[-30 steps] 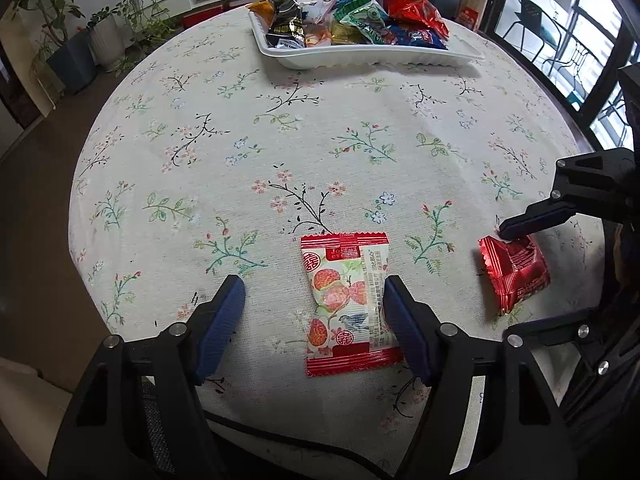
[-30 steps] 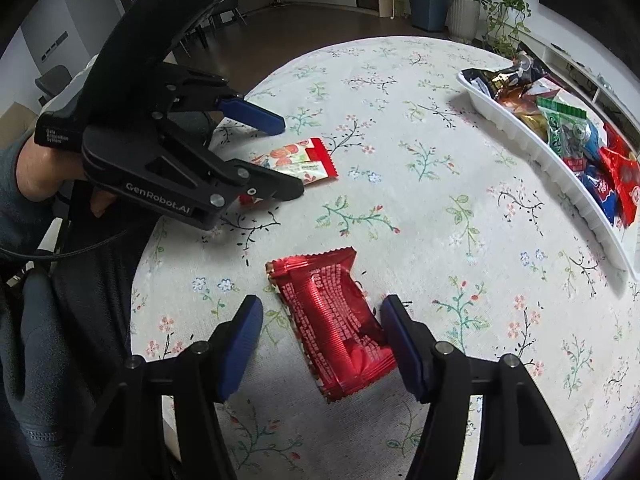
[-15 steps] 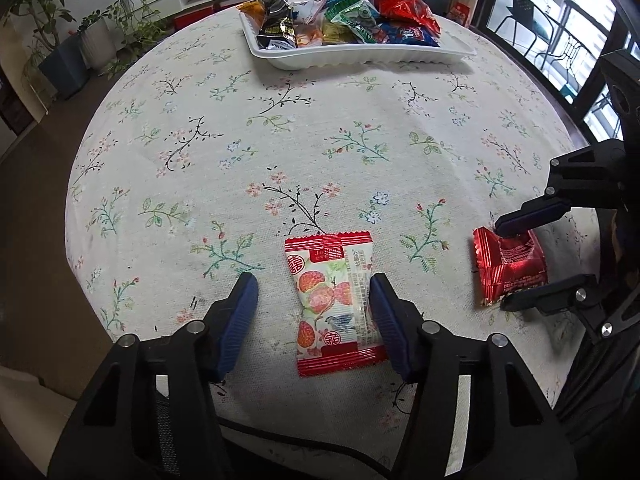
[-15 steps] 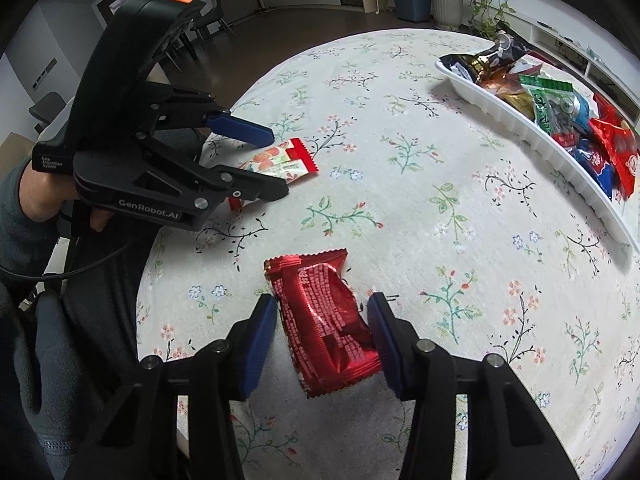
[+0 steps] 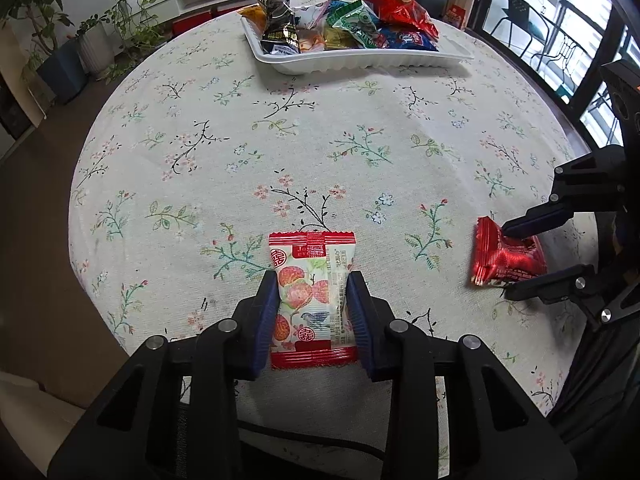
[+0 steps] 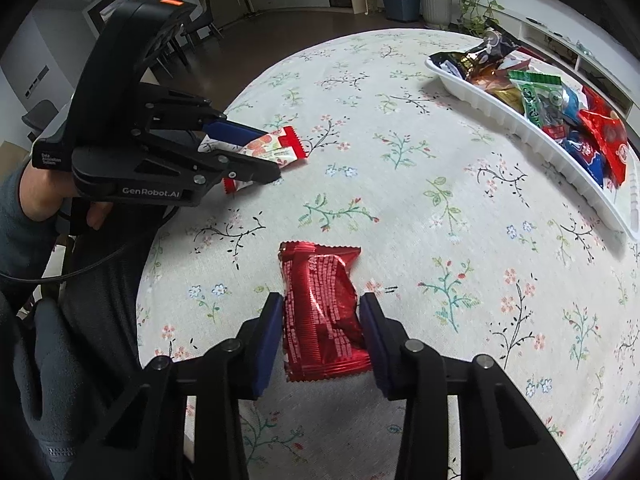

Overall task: Organize snacks
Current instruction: 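Grasp the red-and-white fruit packet with the left tool while the right tool grasps the red foil bar, then carry both packets into the white tray and open both tools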

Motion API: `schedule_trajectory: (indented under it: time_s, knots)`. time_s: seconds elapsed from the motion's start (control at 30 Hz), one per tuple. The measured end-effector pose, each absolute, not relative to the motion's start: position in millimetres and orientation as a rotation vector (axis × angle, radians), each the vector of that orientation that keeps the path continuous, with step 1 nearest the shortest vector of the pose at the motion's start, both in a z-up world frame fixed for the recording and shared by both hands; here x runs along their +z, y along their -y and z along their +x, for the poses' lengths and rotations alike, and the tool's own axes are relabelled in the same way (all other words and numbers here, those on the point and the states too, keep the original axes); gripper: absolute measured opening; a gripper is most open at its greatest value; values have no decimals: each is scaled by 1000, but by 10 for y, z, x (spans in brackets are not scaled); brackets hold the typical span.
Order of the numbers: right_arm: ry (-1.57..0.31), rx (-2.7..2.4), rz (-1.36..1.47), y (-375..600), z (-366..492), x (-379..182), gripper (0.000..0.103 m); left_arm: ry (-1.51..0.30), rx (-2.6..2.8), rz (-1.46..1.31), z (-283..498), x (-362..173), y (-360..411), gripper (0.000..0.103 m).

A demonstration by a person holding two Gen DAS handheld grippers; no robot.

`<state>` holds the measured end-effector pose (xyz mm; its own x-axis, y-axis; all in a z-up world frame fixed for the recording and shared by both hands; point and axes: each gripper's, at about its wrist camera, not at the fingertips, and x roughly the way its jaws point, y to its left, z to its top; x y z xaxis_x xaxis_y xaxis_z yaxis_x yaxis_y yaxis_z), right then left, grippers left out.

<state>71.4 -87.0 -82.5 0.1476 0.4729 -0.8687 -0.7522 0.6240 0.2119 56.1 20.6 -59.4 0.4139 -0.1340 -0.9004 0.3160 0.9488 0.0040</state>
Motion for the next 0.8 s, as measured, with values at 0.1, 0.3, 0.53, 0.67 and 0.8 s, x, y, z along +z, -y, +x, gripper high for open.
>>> schedule_trajectory:
  time_s: [0.1,0.3,0.53,0.67,0.8]
  knots:
    - [-1104,890,-281,903,699,-814,36,-1107,-289,182,549,-587,-218,32]
    - [-1093,867,-246,982,665,-792,34,-1096,-294,167,517,-562,-232,32]
    - [-1066,822,-172,1155,663,-743,34,-1072,-322,128,511,-463,-219,32]
    - [-1035,774,-94,1320,684,-692,34,-1048,-342,99,559,-352,-217,32]
    - [-996,720,-32,1529,741,-581,34,-1015,-373,65,692,-189,-219,32]
